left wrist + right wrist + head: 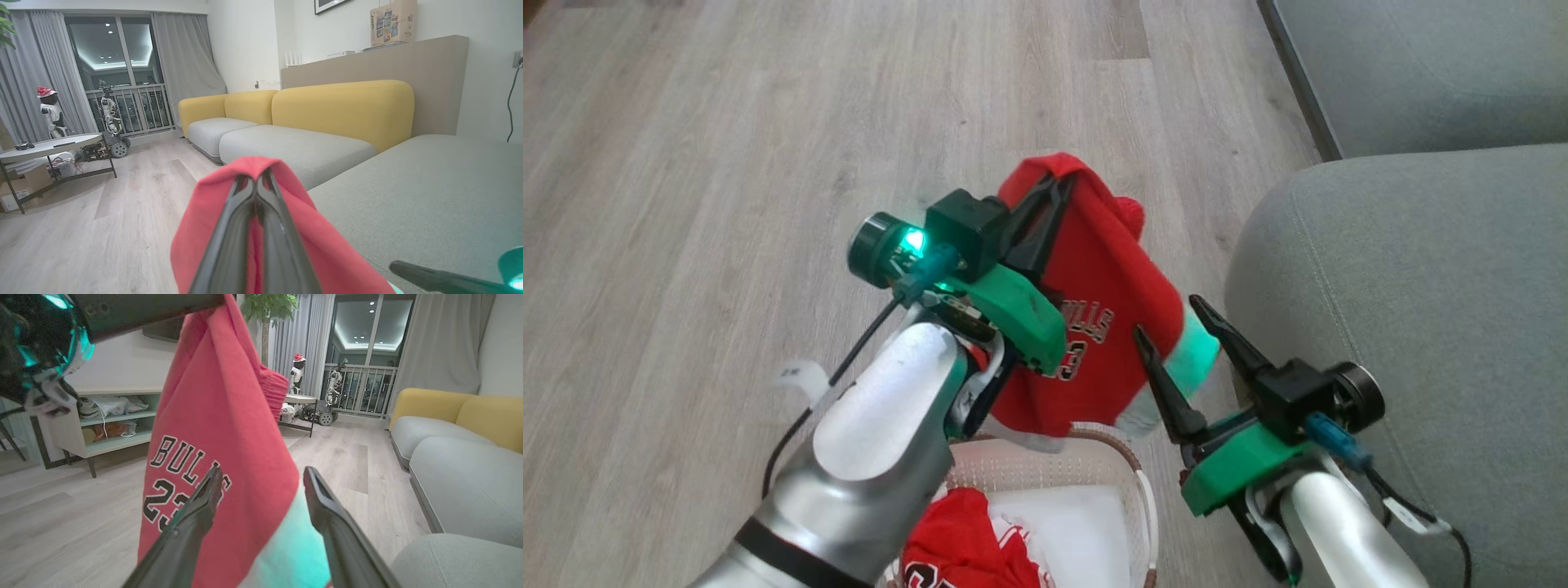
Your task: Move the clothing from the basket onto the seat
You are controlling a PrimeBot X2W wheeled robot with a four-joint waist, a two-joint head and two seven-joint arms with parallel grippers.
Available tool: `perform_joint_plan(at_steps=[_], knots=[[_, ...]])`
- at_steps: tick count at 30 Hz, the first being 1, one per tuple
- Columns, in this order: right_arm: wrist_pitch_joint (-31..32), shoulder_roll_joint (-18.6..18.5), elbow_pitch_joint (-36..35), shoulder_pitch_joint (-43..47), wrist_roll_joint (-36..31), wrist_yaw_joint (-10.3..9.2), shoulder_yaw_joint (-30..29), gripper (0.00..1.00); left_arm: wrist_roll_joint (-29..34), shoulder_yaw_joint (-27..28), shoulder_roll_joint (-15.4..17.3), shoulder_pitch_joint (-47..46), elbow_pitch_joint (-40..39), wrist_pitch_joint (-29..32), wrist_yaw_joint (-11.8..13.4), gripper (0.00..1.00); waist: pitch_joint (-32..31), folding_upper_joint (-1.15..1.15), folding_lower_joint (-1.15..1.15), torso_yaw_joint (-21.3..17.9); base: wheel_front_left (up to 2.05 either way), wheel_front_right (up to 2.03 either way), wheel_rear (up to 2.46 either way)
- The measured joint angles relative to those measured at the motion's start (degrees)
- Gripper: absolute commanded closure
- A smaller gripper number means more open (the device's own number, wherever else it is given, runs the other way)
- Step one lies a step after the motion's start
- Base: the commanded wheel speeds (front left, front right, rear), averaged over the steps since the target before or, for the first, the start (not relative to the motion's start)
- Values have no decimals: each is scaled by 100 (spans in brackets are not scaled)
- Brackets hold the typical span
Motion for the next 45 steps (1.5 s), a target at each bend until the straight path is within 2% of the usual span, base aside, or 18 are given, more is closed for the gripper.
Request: perform_joint_plan(at_steps=[10,11,12,13,14,19,20,21,22,24,25,36,43,45], knots=[[0,-22,1094,-809,-54,1,357,0,-301,-388,1,-91,-68,-112,163,100,-41,0,0,212,0,0,0],[0,-23,1230,-872,-7,1,411,5,-327,-415,1,-93,-68,-116,196,100,-39,0,0,235,0,0,0],[0,-25,1363,-933,42,1,471,37,-345,-441,2,-93,-66,-118,198,100,-37,0,0,259,0,0,0],[1,-29,1478,-989,93,1,528,76,-372,-459,1,-92,-63,-119,200,100,-35,0,0,282,0,0,0],[1,-29,1563,-1042,146,1,578,100,-382,-465,1,-92,-53,-120,221,100,-32,0,0,304,0,0,0],[1,-31,1706,-1229,337,1,664,100,-422,-445,10,-78,77,-221,314,100,-7,0,0,368,0,0,0],[1,-32,1706,-1237,376,1,662,100,-423,-430,16,-66,92,-261,350,89,0,0,0,371,0,0,0],[1,-32,1707,-1242,396,1,660,100,-435,-404,21,-53,111,-289,365,60,6,0,0,371,0,0,0],[1,-32,1707,-1244,425,1,645,100,-478,-380,24,-42,140,-313,375,36,12,0,0,367,0,0,0],[1,-32,1706,-1249,493,1,567,100,-525,-331,34,2,169,-350,376,6,24,0,0,353,0,0,0],[1,-32,1706,-1249,493,1,567,100,-525,-331,34,2,169,-350,376,0,24,0,0,353,0,0,0],[2,-88,1523,-1420,392,1,-367,100,-638,-303,45,653,380,-486,415,0,117,0,0,73,0,0,0],[2,-431,1157,-1361,256,1,-968,100,-639,-555,43,944,522,-513,133,0,201,0,0,-306,0,0,0],[2,-513,1032,-1259,208,1,-1113,100,-639,-582,45,984,528,-514,131,0,231,0,0,-441,0,0,0]])
